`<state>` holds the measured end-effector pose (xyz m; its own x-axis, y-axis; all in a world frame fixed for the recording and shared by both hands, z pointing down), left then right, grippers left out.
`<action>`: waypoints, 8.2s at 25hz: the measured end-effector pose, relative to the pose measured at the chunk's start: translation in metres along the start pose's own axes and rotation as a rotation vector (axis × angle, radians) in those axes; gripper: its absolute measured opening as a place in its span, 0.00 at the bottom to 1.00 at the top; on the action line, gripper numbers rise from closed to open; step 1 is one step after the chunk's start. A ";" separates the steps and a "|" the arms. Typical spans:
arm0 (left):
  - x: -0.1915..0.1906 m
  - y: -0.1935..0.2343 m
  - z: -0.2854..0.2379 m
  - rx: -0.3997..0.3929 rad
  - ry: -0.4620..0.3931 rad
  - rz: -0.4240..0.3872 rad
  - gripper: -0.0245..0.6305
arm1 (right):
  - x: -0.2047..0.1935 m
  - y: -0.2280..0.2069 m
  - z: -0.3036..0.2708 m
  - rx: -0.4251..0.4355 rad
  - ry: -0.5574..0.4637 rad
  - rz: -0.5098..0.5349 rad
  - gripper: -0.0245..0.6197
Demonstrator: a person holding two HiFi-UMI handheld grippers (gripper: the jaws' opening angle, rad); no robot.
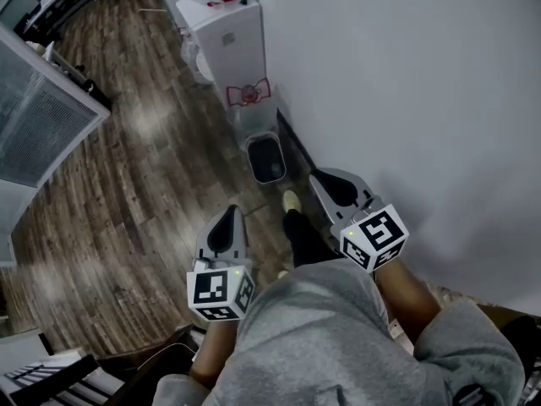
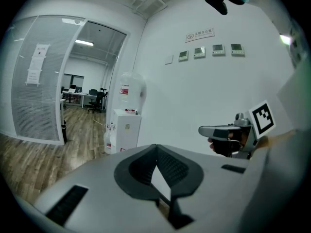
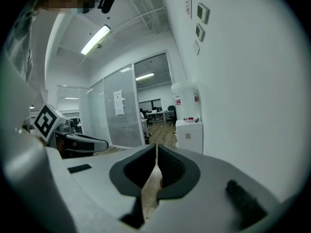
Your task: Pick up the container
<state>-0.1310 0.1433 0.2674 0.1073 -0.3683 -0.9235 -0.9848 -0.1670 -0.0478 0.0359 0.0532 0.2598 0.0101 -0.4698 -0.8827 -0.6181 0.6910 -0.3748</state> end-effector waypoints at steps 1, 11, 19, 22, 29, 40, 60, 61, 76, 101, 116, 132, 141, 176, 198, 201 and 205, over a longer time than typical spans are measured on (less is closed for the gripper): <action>0.002 0.001 -0.012 -0.003 0.007 0.001 0.06 | 0.002 -0.009 -0.007 -0.003 0.006 0.010 0.09; 0.035 0.032 -0.109 0.013 0.075 -0.008 0.06 | 0.024 -0.079 -0.081 0.012 0.064 -0.061 0.09; 0.055 0.054 -0.160 0.057 0.093 0.004 0.06 | 0.054 -0.115 -0.130 0.052 0.093 -0.054 0.09; 0.056 0.061 -0.177 0.070 0.108 0.010 0.06 | 0.061 -0.128 -0.146 0.066 0.095 -0.068 0.09; 0.059 0.077 -0.204 0.117 0.132 0.021 0.06 | 0.070 -0.147 -0.184 0.110 0.128 -0.043 0.09; 0.051 0.099 -0.245 0.140 0.175 0.018 0.06 | 0.075 -0.177 -0.227 0.114 0.162 -0.036 0.09; -0.041 0.155 -0.313 -0.007 0.338 -0.004 0.06 | 0.030 -0.177 -0.271 0.025 0.241 -0.089 0.09; -0.049 0.160 -0.320 -0.023 0.345 -0.007 0.06 | 0.025 -0.179 -0.274 0.015 0.244 -0.101 0.09; -0.208 0.182 -0.437 -0.244 0.472 -0.013 0.30 | -0.085 -0.225 -0.336 -0.072 0.342 -0.191 0.09; -0.523 0.151 -0.617 -0.400 0.730 -0.286 0.42 | -0.325 -0.275 -0.349 -0.137 0.483 -0.458 0.09; -0.517 0.108 -0.599 -0.697 0.807 -0.499 0.38 | -0.304 -0.270 -0.340 -0.114 0.446 -0.469 0.09; -0.525 0.019 -0.566 -1.070 0.850 -0.754 0.06 | -0.294 -0.282 -0.316 -0.139 0.426 -0.435 0.09; -0.516 0.039 -0.529 -0.823 1.063 -0.313 0.06 | -0.258 -0.274 -0.311 -0.124 0.411 -0.385 0.09; -0.236 0.165 -0.307 -0.312 0.990 0.540 0.06 | 0.065 -0.194 -0.269 -0.122 0.188 -0.081 0.09; -0.191 0.191 -0.263 -0.218 0.889 0.711 0.06 | 0.153 -0.170 -0.211 -0.187 -0.041 -0.149 0.09; -0.198 0.193 -0.260 -0.199 0.890 0.736 0.06 | 0.151 -0.169 -0.214 -0.185 -0.039 -0.142 0.09; -0.206 0.194 -0.255 -0.180 0.888 0.774 0.06 | 0.145 -0.170 -0.213 -0.188 -0.028 -0.143 0.09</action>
<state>-0.3089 -0.0468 0.5451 -0.3804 -0.9201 -0.0935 -0.8036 0.2788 0.5258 -0.0257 -0.2492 0.2560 0.1283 -0.5380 -0.8332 -0.7444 0.5029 -0.4393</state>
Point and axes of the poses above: the fingertips, and each gripper's own axes: z backward along the fingers, y to its left, x out of its top, the point moved 4 cm from there along z, backward along the fingers, and after that the axes turned 15 degrees about -z, right-handed, at the moved point
